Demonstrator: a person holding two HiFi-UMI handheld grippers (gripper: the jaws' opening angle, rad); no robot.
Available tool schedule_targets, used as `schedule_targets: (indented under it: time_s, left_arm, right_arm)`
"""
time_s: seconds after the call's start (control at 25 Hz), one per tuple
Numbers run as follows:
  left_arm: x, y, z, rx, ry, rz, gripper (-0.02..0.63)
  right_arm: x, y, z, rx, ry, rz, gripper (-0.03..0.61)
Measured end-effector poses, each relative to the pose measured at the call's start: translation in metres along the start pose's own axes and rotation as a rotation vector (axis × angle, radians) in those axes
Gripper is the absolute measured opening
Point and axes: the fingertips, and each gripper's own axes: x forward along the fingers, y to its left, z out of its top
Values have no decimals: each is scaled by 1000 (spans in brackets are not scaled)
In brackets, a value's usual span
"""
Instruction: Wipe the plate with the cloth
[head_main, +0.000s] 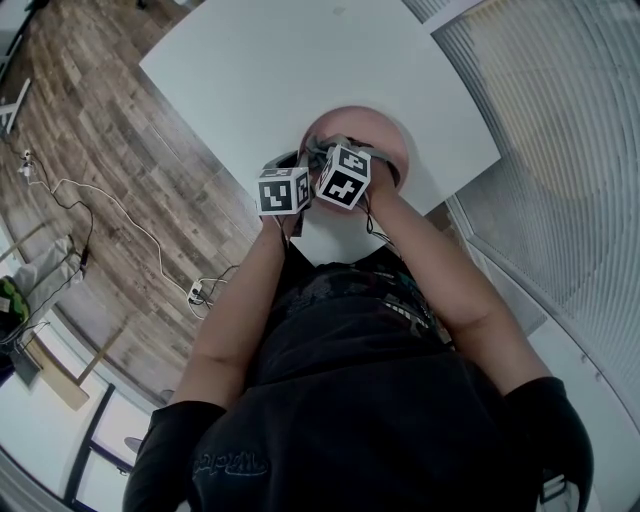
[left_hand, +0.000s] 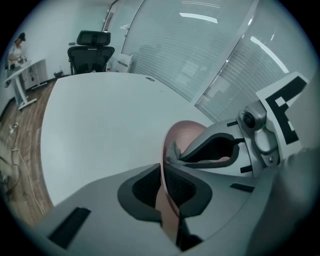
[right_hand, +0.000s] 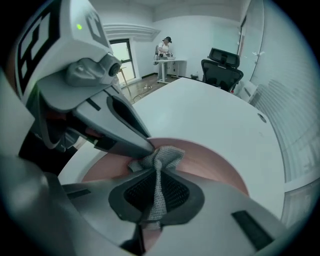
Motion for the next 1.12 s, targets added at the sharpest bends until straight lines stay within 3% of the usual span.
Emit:
schedule_targets:
  time_s: [0.32, 0.68, 1.12]
  left_arm:
    - [0, 2, 2, 6, 3, 9, 31]
    - [0, 1, 3, 31, 11, 15, 32]
    - [1, -1, 3, 79, 34, 8, 34]
  right_arm:
    - [-2, 29, -13, 24, -5, 27, 41]
    - [-14, 63, -50, 24, 61, 22, 41]
    - [-36, 45, -113, 65, 201, -9, 41]
